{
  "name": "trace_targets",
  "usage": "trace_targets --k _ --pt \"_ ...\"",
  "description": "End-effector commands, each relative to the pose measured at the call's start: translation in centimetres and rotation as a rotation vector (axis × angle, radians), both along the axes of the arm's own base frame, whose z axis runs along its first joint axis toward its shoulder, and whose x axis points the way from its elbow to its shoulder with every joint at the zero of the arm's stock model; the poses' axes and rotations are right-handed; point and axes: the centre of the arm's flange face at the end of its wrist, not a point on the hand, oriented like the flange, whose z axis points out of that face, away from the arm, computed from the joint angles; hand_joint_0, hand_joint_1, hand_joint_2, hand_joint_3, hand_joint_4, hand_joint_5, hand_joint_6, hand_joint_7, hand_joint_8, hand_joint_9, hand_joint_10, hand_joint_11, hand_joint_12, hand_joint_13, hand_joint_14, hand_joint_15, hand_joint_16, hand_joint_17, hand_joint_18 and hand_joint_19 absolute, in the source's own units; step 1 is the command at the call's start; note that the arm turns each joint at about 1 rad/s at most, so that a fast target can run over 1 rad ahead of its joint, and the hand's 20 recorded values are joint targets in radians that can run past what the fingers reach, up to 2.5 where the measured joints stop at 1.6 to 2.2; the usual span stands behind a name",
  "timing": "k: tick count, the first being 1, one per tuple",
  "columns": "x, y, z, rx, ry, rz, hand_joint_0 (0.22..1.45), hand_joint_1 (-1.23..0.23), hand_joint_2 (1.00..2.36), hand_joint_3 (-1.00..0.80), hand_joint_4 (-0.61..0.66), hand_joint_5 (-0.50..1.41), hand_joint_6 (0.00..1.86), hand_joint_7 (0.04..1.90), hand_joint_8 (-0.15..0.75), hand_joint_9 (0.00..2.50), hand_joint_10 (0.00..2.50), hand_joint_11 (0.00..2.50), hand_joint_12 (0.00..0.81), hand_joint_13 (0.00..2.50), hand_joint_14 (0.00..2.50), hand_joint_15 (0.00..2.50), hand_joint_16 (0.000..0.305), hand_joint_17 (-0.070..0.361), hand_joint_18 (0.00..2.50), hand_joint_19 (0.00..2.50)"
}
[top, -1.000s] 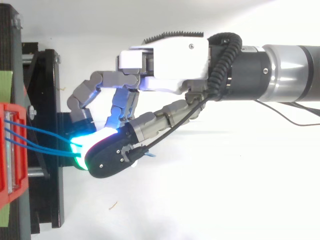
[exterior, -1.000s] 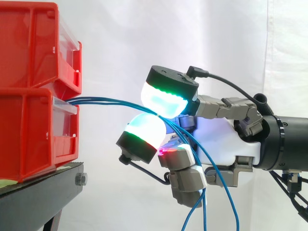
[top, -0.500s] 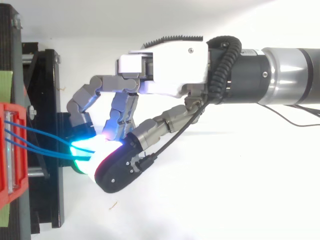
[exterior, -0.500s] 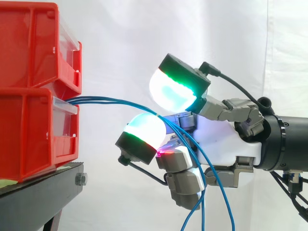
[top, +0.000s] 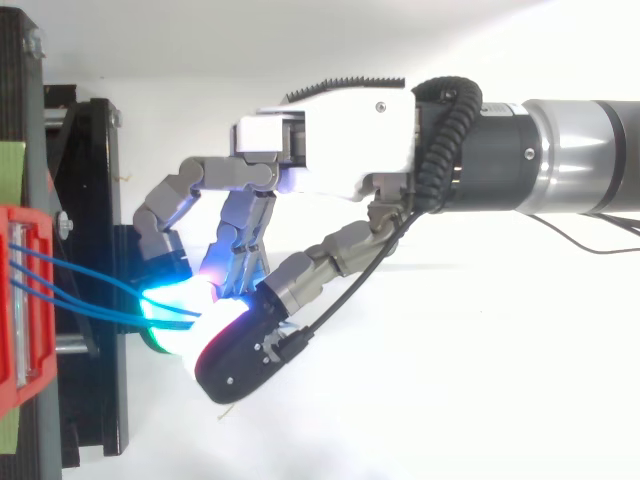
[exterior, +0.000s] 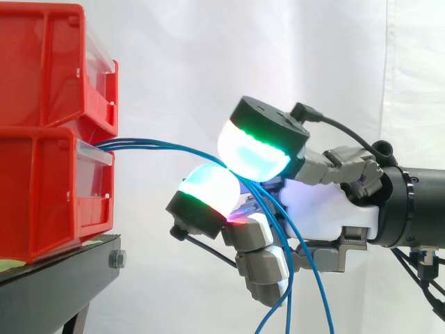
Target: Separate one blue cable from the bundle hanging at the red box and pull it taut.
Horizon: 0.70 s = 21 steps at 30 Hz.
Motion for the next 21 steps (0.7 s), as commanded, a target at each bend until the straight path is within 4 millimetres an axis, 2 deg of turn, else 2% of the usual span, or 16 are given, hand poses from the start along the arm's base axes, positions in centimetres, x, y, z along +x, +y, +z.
trace_targets --k 1,5,8,12,13,15,17,21 --pt "0.0 -0.04 0.02 0.0 0.0 0.0 0.71 -0.87 1.0 -0.5 0.14 -0.19 0.9 1.12 0.358 1.14 0.02 0.93 0.374 1.17 0.02 0.76 0.043 0.097 1.09 0.68" --pt "0.05 0.09 -0.07 -0.003 -0.002 0.001 0.57 -0.73 1.0 -0.5 0.15 -0.17 0.89 1.11 0.368 1.17 0.02 0.92 0.379 1.19 0.02 0.76 0.043 0.097 1.11 0.72" --pt "0.03 0.08 0.03 -0.008 -0.002 0.0 0.53 -0.63 1.0 -0.5 0.16 -0.17 0.87 1.11 0.379 1.2 0.02 0.92 0.394 1.22 0.02 0.76 0.046 0.103 1.15 0.74" --pt "0.0 0.08 -0.02 -0.011 -0.003 0.0 0.56 -0.57 1.0 -0.5 0.15 -0.16 0.86 1.11 0.373 1.21 0.02 0.9 0.388 1.23 0.02 0.77 0.045 0.101 1.14 0.76" --pt "0.04 0.09 0.05 -0.011 -0.004 0.0 0.61 -0.56 1.0 -0.5 0.14 -0.16 0.85 1.13 0.367 1.21 0.02 0.91 0.382 1.23 0.02 0.77 0.044 0.098 1.13 0.77" --pt "0.06 0.21 -0.07 -0.011 -0.003 0.002 0.62 -0.6 1.0 -0.43 0.12 -0.16 0.85 1.17 0.37 1.22 0.02 0.91 0.384 1.22 0.02 0.77 0.044 0.098 1.13 0.78" --pt "0.06 0.21 -0.07 -0.011 -0.003 0.002 0.61 -0.68 1.01 -0.27 0.11 -0.16 0.86 1.22 0.384 1.21 0.02 0.91 0.4 1.23 0.02 0.76 0.047 0.105 1.15 0.75" --pt "0.05 0.19 0.05 -0.01 -0.004 0.0 0.62 -0.76 1.02 -0.15 0.09 -0.17 0.88 1.23 0.398 1.18 0.02 0.91 0.413 1.23 0.02 0.76 0.049 0.11 1.17 0.73"
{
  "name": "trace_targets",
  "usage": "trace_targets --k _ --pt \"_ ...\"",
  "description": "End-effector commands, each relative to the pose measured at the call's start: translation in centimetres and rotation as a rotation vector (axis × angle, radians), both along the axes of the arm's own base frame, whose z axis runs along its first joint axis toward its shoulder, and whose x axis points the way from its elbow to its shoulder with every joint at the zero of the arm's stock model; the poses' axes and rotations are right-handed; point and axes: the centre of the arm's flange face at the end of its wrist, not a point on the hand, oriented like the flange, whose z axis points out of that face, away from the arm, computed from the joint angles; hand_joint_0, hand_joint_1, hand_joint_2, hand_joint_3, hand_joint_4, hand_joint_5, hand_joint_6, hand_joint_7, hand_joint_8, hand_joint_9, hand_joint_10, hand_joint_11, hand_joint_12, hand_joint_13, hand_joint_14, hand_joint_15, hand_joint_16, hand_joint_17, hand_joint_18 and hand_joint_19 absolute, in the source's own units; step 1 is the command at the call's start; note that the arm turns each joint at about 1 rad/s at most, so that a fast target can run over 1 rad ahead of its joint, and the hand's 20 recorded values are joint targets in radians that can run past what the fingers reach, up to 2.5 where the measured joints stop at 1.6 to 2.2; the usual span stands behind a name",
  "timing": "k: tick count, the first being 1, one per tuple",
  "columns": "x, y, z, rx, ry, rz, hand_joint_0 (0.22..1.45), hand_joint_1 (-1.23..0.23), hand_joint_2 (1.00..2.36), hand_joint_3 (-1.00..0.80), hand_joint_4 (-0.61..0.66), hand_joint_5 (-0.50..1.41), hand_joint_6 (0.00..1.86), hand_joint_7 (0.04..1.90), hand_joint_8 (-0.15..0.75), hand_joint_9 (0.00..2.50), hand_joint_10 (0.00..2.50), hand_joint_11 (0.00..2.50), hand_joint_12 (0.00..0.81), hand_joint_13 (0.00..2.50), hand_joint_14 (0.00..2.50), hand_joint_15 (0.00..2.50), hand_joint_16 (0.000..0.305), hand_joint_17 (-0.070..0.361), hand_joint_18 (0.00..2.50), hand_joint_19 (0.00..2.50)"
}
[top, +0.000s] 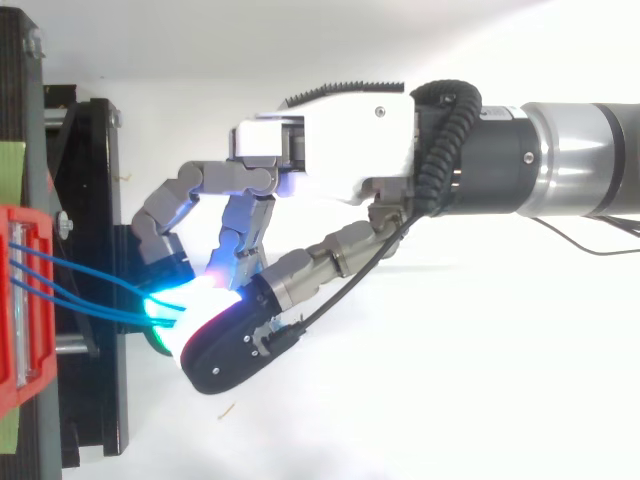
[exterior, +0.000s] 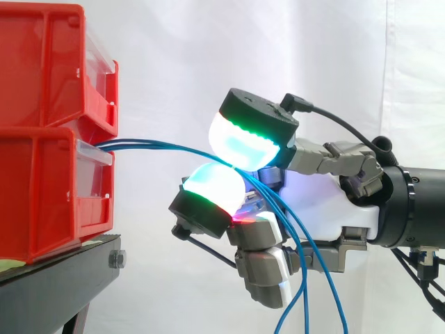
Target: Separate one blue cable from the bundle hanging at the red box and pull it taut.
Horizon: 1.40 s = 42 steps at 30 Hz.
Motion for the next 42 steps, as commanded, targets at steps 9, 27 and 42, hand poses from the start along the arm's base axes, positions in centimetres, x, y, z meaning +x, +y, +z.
trace_targets --k 9,27,42 --pt "-0.02 0.0 -0.13 0.0 0.002 -0.001 0.75 -0.93 1.01 -0.32 0.08 -0.2 0.92 1.16 0.351 1.07 0.02 0.93 0.377 1.15 0.02 0.75 0.044 0.1 1.08 0.67" --pt "0.04 0.24 0.07 -0.007 -0.003 0.001 0.6 -0.57 1.0 -0.49 0.13 -0.16 0.85 1.2 0.371 1.23 0.02 0.91 0.389 1.21 0.02 0.78 0.046 0.103 1.11 0.78" --pt "0.06 0.32 0.07 -0.007 -0.003 -0.002 0.66 -0.88 1.0 -0.5 0.13 -0.19 0.91 1.13 0.358 1.11 0.02 0.97 0.379 1.18 0.02 0.77 0.044 0.1 1.1 0.72"
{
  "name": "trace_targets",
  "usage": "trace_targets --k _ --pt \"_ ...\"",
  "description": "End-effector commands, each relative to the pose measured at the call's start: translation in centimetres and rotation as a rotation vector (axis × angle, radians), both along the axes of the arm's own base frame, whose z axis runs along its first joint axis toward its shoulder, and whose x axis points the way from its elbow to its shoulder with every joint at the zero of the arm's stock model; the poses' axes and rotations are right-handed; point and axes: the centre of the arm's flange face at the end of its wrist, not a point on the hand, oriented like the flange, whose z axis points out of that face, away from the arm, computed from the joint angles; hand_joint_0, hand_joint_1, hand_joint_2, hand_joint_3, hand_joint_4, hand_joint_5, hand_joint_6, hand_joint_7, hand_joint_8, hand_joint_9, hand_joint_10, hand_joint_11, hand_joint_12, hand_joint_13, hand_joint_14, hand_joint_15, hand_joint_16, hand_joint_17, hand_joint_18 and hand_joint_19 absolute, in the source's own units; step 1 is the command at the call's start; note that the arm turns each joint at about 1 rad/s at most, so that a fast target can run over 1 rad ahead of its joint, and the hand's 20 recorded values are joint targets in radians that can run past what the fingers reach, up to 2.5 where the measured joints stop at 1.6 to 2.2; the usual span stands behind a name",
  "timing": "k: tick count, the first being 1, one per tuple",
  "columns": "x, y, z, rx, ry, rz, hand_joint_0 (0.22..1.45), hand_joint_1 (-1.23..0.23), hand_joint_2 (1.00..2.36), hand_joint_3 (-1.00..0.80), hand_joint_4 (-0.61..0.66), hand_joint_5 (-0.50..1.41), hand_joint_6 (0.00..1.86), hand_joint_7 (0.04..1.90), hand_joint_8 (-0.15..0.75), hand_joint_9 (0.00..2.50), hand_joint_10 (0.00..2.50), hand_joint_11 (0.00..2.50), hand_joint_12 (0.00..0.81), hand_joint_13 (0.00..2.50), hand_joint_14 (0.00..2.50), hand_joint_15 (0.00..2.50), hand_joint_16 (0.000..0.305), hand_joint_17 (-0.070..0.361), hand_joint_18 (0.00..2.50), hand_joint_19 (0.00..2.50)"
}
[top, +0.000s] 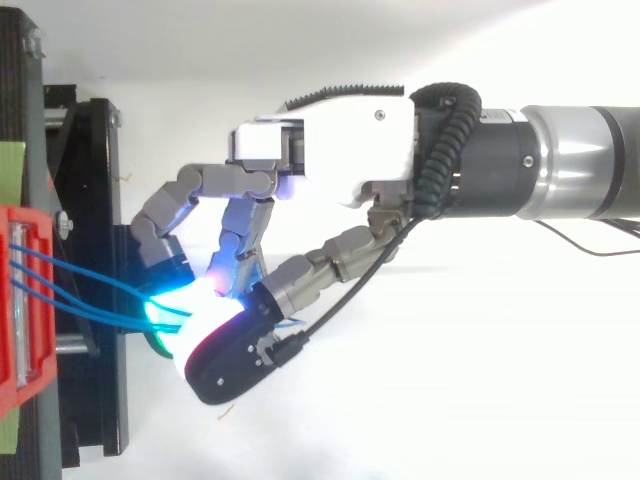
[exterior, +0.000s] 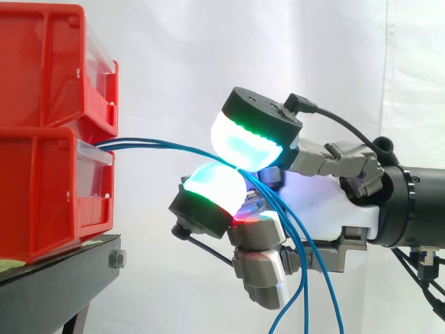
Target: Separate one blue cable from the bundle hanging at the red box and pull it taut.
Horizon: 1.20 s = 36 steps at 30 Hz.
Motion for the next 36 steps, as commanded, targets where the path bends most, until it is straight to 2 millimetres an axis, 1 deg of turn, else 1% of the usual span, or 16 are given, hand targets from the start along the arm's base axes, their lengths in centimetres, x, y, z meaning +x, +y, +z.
trace_targets --k 1,4,6,9,13,16,17,18,22,24,25,26,31,33,35,36 --pt "0.01 -0.04 0.03 0.0 -0.001 -0.001 0.62 -0.86 1.0 -0.5 0.14 -0.19 0.91 1.1 0.354 1.1 0.02 0.95 0.381 1.18 0.02 0.77 0.044 0.1 1.1 0.72" --pt "0.01 -0.04 0.03 0.0 -0.001 -0.001 0.55 -0.84 1.0 -0.5 0.14 -0.19 0.9 1.06 0.36 1.12 0.02 0.95 0.383 1.18 0.02 0.76 0.046 0.103 1.11 0.71" --pt "0.03 0.08 -0.09 0.0 0.001 0.001 0.52 -0.74 1.0 -0.5 0.15 -0.18 0.89 1.06 0.366 1.14 0.02 0.94 0.392 1.19 0.02 0.76 0.047 0.106 1.13 0.71" --pt "-0.01 0.07 -0.16 0.0 0.003 0.001 0.52 -0.62 1.0 -0.5 0.16 -0.18 0.87 1.08 0.369 1.16 0.02 0.93 0.393 1.2 0.02 0.75 0.048 0.107 1.14 0.72" --pt "-0.02 0.07 -0.04 0.0 0.001 0.001 0.53 -0.52 1.0 -0.5 0.17 -0.19 0.86 1.05 0.365 1.14 0.01 0.91 0.392 1.2 0.02 0.75 0.047 0.106 1.13 0.73" --pt "-0.02 0.07 -0.04 0.0 0.001 0.001 0.59 -0.45 1.0 -0.5 0.15 -0.19 0.85 1.06 0.349 1.13 0.01 0.9 0.383 1.19 0.02 0.77 0.045 0.101 1.11 0.77" --pt "-0.02 0.07 -0.04 0.0 0.001 0.001 0.62 -0.44 1.0 -0.5 0.14 -0.19 0.85 1.07 0.35 1.14 0.02 0.91 0.378 1.19 0.02 0.77 0.045 0.1 1.11 0.78" --pt "0.02 0.08 0.03 0.0 -0.001 0.001 0.62 -0.44 1.0 -0.5 0.14 -0.19 0.86 1.08 0.351 1.14 0.02 0.91 0.38 1.19 0.02 0.77 0.045 0.101 1.11 0.78" --pt "0.14 0.08 0.26 0.0 -0.007 0.001 0.63 -0.51 1.01 -0.39 0.14 -0.2 0.86 1.09 0.352 1.11 0.02 0.91 0.391 1.19 0.02 0.78 0.046 0.103 1.11 0.79" --pt "0.12 0.08 0.21 0.0 -0.007 0.001 0.61 -0.62 1.01 -0.29 0.14 -0.2 0.87 1.11 0.362 1.1 0.02 0.92 0.399 1.18 0.02 0.77 0.047 0.105 1.12 0.77" --pt "0.16 0.09 0.16 0.0 -0.007 0.001 0.62 -0.64 1.01 -0.27 0.14 -0.2 0.87 1.11 0.363 1.1 0.02 0.93 0.399 1.19 0.02 0.77 0.047 0.106 1.12 0.77" --pt "0.09 0.08 0.17 -0.001 -0.004 0.001 0.62 -0.71 1.02 -0.23 0.15 -0.2 0.88 1.12 0.361 1.08 0.02 0.94 0.394 1.18 0.02 0.77 0.047 0.106 1.12 0.76" --pt "0.1 0.08 0.06 -0.021 -0.004 -0.001 0.67 -0.81 1.02 -0.21 0.11 -0.21 0.9 1.13 0.35 1.05 0.02 0.95 0.384 1.17 0.02 0.77 0.046 0.103 1.11 0.73" --pt "0.1 0.08 0.19 -0.026 -0.007 -0.001 0.7 -0.85 1.02 -0.23 0.1 -0.22 0.91 1.09 0.35 1.05 0.02 0.97 0.376 1.17 0.02 0.76 0.045 0.102 1.11 0.71" --pt "0.1 0.08 0.19 -0.027 -0.007 -0.002 0.77 -0.89 1.01 -0.33 0.08 -0.22 0.92 1.11 0.345 1.06 0.02 0.97 0.368 1.17 0.03 0.76 0.044 0.1 1.1 0.69" --pt "0.12 0.2 0.19 -0.026 -0.007 0.0 0.78 -0.9 1.01 -0.34 0.08 -0.21 0.92 1.1 0.342 1.07 0.02 0.97 0.369 1.17 0.02 0.77 0.044 0.099 1.09 0.68"
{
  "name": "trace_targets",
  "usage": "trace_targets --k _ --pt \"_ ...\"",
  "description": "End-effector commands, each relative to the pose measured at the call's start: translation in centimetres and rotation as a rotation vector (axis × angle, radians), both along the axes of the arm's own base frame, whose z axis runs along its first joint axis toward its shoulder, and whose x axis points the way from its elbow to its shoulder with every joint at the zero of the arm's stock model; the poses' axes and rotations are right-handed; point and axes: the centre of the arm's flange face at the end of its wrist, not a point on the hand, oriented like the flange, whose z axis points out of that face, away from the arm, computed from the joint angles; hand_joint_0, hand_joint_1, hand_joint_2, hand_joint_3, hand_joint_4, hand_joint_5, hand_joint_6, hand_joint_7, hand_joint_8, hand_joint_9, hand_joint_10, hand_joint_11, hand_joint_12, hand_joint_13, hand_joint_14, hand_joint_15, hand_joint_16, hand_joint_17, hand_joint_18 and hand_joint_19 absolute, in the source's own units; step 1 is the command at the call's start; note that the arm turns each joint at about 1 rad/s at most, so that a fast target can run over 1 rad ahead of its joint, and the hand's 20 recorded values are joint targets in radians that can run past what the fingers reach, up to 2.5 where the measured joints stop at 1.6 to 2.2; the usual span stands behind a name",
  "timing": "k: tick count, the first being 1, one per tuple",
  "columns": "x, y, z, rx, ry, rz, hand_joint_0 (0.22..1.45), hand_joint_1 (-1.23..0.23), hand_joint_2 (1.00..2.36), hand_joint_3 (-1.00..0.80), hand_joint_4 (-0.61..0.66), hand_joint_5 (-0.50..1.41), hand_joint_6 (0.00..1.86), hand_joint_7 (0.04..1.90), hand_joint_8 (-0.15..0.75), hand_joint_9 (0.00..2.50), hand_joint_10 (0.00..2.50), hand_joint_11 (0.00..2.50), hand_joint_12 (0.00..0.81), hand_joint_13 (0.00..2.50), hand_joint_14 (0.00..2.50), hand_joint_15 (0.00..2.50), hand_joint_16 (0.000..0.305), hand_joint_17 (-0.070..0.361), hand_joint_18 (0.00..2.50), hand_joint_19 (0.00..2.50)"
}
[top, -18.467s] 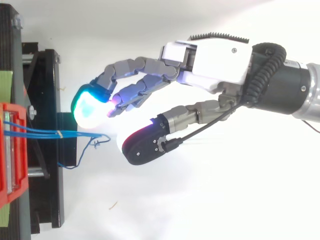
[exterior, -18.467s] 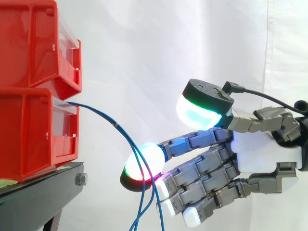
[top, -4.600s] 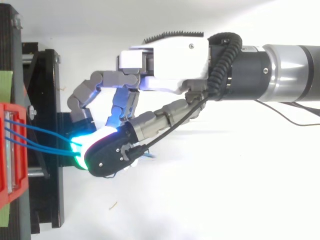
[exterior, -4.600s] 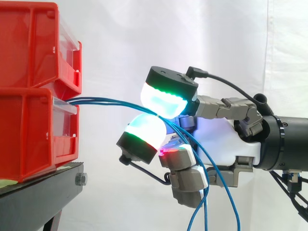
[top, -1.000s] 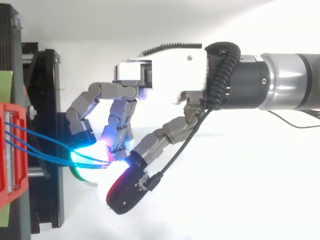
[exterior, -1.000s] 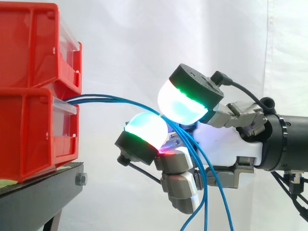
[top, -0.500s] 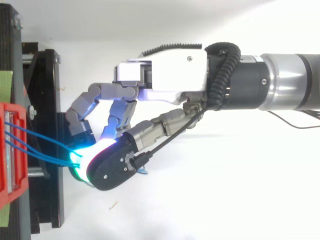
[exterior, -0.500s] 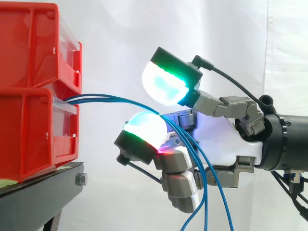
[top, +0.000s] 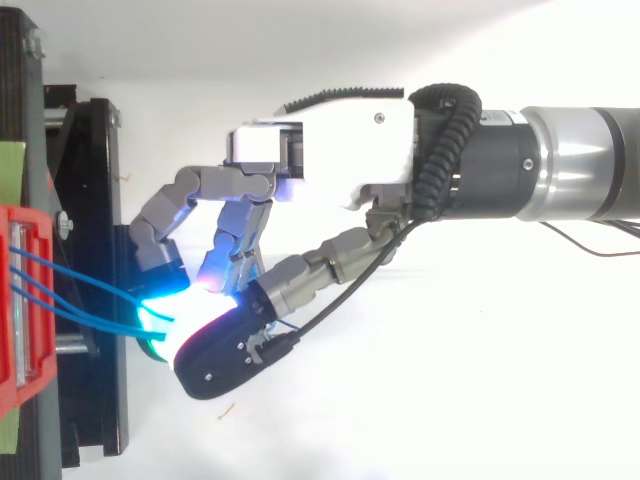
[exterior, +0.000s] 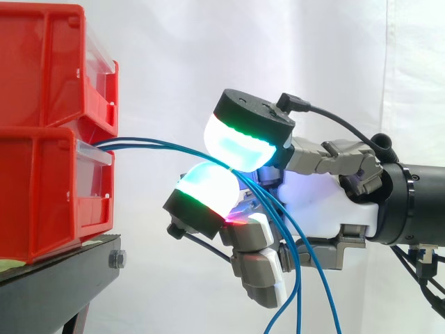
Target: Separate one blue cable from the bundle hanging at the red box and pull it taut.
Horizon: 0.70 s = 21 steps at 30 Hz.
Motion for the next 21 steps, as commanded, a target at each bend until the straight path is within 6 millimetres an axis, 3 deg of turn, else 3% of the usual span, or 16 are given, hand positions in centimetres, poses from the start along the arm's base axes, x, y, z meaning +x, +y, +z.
trace_targets --k 1,6,14,21 --pt "-0.01 0.23 -0.04 -0.004 0.001 0.003 0.82 -0.9 1.01 -0.41 0.07 -0.21 0.92 1.09 0.339 1.08 0.02 0.97 0.362 1.16 0.02 0.76 0.043 0.097 1.07 0.69" --pt "0.02 0.35 -0.16 -0.004 0.002 0.004 0.86 -0.88 1.0 -0.5 0.08 -0.2 0.92 1.1 0.337 1.1 0.02 0.98 0.356 1.17 0.03 0.77 0.042 0.094 1.05 0.7" --pt "0.0 0.71 -0.12 -0.004 0.002 0.009 0.77 -0.89 1.0 -0.5 0.13 -0.19 0.91 1.15 0.346 1.15 0.02 0.99 0.36 1.2 0.02 0.76 0.041 0.092 1.12 0.66" --pt "-0.07 0.66 -0.4 -0.004 0.008 0.004 0.67 -0.79 1.0 -0.5 0.13 -0.19 0.91 1.13 0.354 1.16 0.02 0.98 0.376 1.21 0.03 0.77 0.041 0.093 1.12 0.71"
